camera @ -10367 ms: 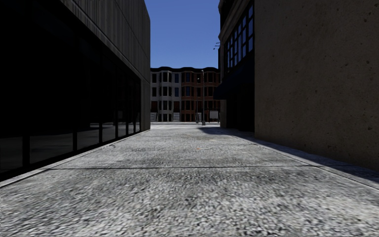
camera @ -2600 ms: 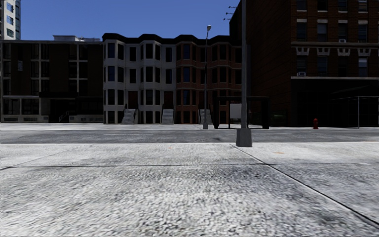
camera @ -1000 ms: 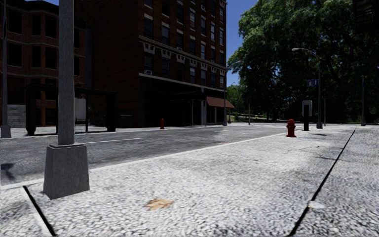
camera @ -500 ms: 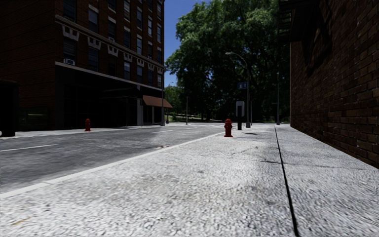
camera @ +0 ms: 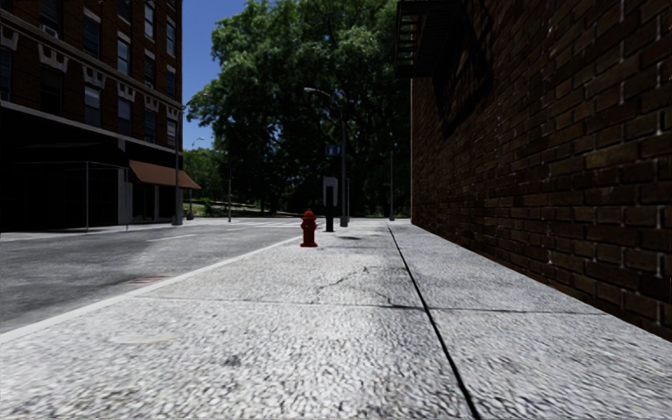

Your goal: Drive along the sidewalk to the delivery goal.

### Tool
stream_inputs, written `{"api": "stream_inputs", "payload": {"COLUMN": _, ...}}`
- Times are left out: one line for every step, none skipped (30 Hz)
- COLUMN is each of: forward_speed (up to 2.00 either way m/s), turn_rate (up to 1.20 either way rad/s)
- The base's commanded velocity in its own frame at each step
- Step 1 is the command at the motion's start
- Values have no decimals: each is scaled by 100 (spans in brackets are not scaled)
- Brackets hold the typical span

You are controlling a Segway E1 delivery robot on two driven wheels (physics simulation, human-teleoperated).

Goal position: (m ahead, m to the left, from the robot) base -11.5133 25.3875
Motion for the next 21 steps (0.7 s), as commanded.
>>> {"api": "stream_inputs", "payload": {"forward_speed": 200, "turn_rate": 0}}
{"api": "stream_inputs", "payload": {"forward_speed": 200, "turn_rate": 0}}
{"api": "stream_inputs", "payload": {"forward_speed": 200, "turn_rate": 0}}
{"api": "stream_inputs", "payload": {"forward_speed": 200, "turn_rate": 0}}
{"api": "stream_inputs", "payload": {"forward_speed": 200, "turn_rate": 0}}
{"api": "stream_inputs", "payload": {"forward_speed": 200, "turn_rate": 0}}
{"api": "stream_inputs", "payload": {"forward_speed": 200, "turn_rate": 0}}
{"api": "stream_inputs", "payload": {"forward_speed": 200, "turn_rate": 0}}
{"api": "stream_inputs", "payload": {"forward_speed": 200, "turn_rate": 0}}
{"api": "stream_inputs", "payload": {"forward_speed": 200, "turn_rate": 0}}
{"api": "stream_inputs", "payload": {"forward_speed": 200, "turn_rate": 0}}
{"api": "stream_inputs", "payload": {"forward_speed": 200, "turn_rate": 0}}
{"api": "stream_inputs", "payload": {"forward_speed": 200, "turn_rate": 0}}
{"api": "stream_inputs", "payload": {"forward_speed": 200, "turn_rate": 0}}
{"api": "stream_inputs", "payload": {"forward_speed": 200, "turn_rate": 0}}
{"api": "stream_inputs", "payload": {"forward_speed": 200, "turn_rate": 0}}
{"api": "stream_inputs", "payload": {"forward_speed": 200, "turn_rate": -46}}
{"api": "stream_inputs", "payload": {"forward_speed": 200, "turn_rate": -46}}
{"api": "stream_inputs", "payload": {"forward_speed": 200, "turn_rate": -64}}
{"api": "stream_inputs", "payload": {"forward_speed": 200, "turn_rate": -74}}
{"api": "stream_inputs", "payload": {"forward_speed": 200, "turn_rate": -76}}
